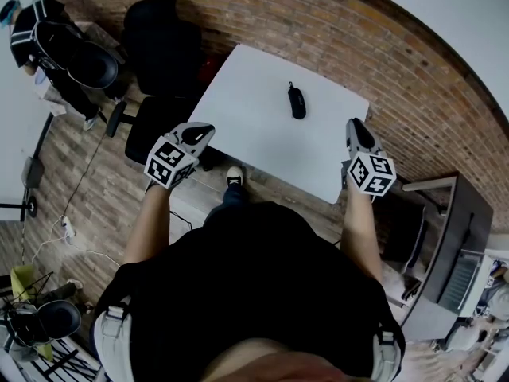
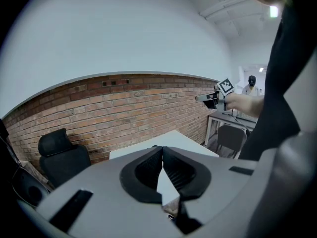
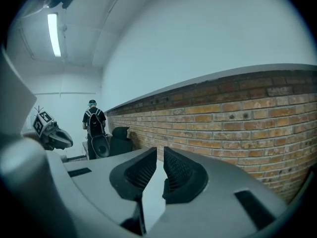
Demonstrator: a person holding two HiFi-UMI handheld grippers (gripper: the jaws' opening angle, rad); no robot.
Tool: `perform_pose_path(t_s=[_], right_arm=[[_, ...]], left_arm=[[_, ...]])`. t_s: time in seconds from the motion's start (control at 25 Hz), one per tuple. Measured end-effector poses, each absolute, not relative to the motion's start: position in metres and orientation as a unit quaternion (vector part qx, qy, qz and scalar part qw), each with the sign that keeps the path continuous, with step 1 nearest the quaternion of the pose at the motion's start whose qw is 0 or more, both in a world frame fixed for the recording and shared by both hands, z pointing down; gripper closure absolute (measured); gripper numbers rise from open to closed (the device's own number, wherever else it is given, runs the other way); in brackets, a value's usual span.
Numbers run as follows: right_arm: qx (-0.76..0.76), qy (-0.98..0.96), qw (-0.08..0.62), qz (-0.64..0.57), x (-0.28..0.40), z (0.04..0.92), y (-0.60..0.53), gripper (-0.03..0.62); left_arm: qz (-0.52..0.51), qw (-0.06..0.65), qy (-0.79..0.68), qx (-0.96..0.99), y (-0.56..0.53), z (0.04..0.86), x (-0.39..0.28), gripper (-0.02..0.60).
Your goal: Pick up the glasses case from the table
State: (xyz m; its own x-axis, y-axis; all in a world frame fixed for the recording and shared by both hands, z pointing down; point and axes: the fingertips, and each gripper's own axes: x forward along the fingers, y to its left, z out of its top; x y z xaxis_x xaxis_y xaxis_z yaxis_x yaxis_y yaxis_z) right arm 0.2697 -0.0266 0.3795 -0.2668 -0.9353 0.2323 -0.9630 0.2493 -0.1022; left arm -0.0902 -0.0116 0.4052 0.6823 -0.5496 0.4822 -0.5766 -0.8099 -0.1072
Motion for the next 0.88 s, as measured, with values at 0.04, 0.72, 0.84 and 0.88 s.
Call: perform_pose_path(t_s=[0.04, 0.72, 0.84, 0.88], right_arm=[[0.603, -0.788, 0.063, 0.113, 0.269, 0.38, -0.03, 0.551], [0.606, -0.779, 0.087, 0.139, 0.261, 0.406, -0.087, 0.54], [0.608, -0.774, 0.093, 0.148, 0.263, 0.414, -0.098, 0.53], [0.609, -0.773, 0.094, 0.151, 0.263, 0.417, -0.102, 0.528]], left_arm=[[0.255, 0.027, -0.307, 0.917, -0.015, 0.406, -0.092, 0.572], [0.261, 0.031, -0.29, 0.92, -0.078, 0.413, -0.095, 0.572], [0.262, 0.032, -0.288, 0.921, -0.09, 0.413, -0.095, 0.572], [0.263, 0.032, -0.287, 0.921, -0.094, 0.414, -0.095, 0.572]])
